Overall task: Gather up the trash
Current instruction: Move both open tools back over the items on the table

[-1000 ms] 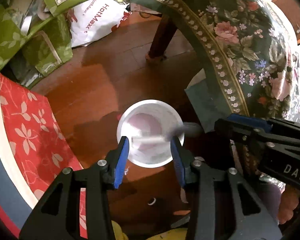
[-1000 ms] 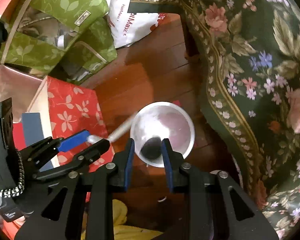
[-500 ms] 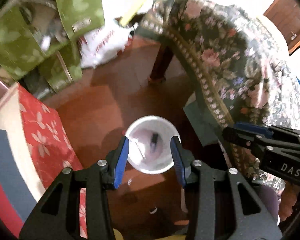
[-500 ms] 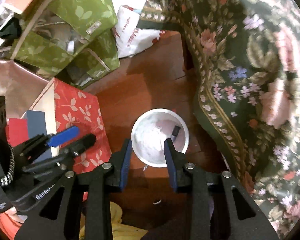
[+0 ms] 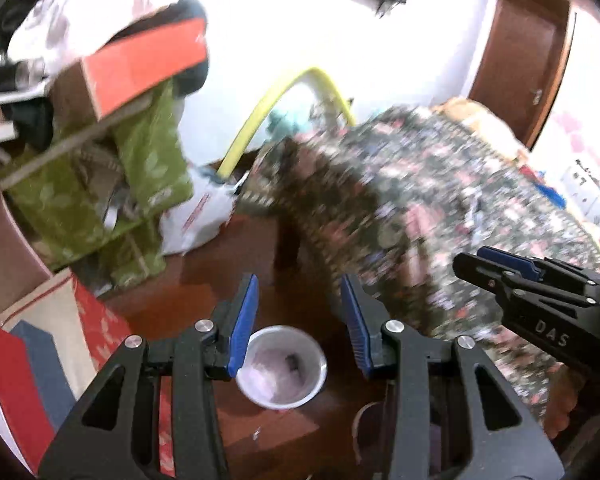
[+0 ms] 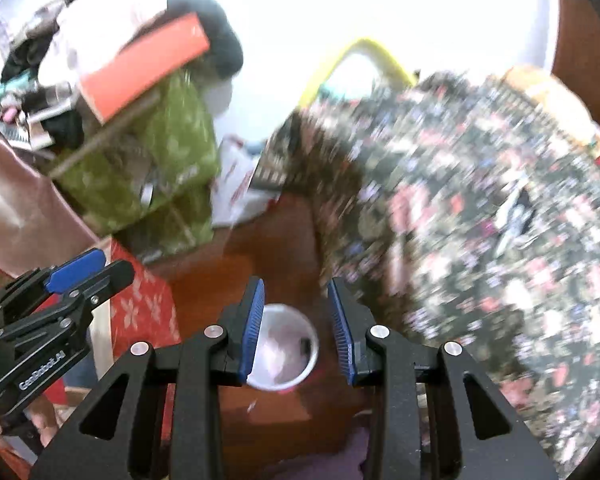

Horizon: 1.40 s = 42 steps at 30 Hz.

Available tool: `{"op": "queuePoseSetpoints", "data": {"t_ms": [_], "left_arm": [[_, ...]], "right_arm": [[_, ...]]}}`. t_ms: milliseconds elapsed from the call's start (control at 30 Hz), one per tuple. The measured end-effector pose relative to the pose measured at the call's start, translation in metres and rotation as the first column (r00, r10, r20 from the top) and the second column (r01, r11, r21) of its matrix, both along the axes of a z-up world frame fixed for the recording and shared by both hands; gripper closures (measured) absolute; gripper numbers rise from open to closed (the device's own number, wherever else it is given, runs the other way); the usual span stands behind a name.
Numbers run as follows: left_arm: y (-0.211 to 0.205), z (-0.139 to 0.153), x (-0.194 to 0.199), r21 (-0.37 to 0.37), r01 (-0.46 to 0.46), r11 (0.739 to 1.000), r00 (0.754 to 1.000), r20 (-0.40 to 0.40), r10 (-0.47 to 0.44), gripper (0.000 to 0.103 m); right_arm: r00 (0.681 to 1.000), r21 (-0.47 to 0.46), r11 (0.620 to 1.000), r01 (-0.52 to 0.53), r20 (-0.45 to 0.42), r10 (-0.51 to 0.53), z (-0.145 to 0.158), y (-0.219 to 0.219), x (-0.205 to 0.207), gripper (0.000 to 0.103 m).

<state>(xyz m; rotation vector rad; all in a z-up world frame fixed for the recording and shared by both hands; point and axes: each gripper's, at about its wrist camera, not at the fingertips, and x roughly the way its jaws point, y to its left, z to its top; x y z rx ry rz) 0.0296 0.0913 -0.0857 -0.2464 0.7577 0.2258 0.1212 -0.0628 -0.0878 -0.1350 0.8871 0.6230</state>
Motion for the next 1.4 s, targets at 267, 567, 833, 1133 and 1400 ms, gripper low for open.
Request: {"op": "queuePoseSetpoints", "data": {"t_ms": [267,567,833,1133,1400], "left_arm": [[-0.053,0.051,0.012,0.014,0.078,0.997,0.991,0.106,-0.079,0.061],[-0.104,0.077,0.049,-0.002,0.116,0.993,0.976,0.187,-0.113,0.033],[-0.145,0.078,0.095,0.038,0.174,0.984,0.963,0.201,-0.178,0.012],[-0.172,0.043,0.162,-0.005,0.255,0.967,0.955,0.155,-0.251,0.004],[-0.175,-0.017,0.219,-0.034,0.270,0.962,0.962,0.042,-0.269,0.004]], "right_arm": [[0.986,0.087,0.994,0.072,0.143,-0.084,0.050,-0.058,-0.004,0.073],[0.945,0.082,0.974,0.211,0.238,-0.224,0.076,-0.126,0.016,0.060],[0.902,0.079,0.940,0.331,0.267,-0.340,0.081,-0.186,0.053,0.019],[0.913,0.045,0.922,0.384,0.132,-0.386,0.041,-0.229,0.111,0.019],[0.923,-0.036,0.922,0.384,-0.023,-0.385,-0.020,-0.226,0.160,0.019]]}}
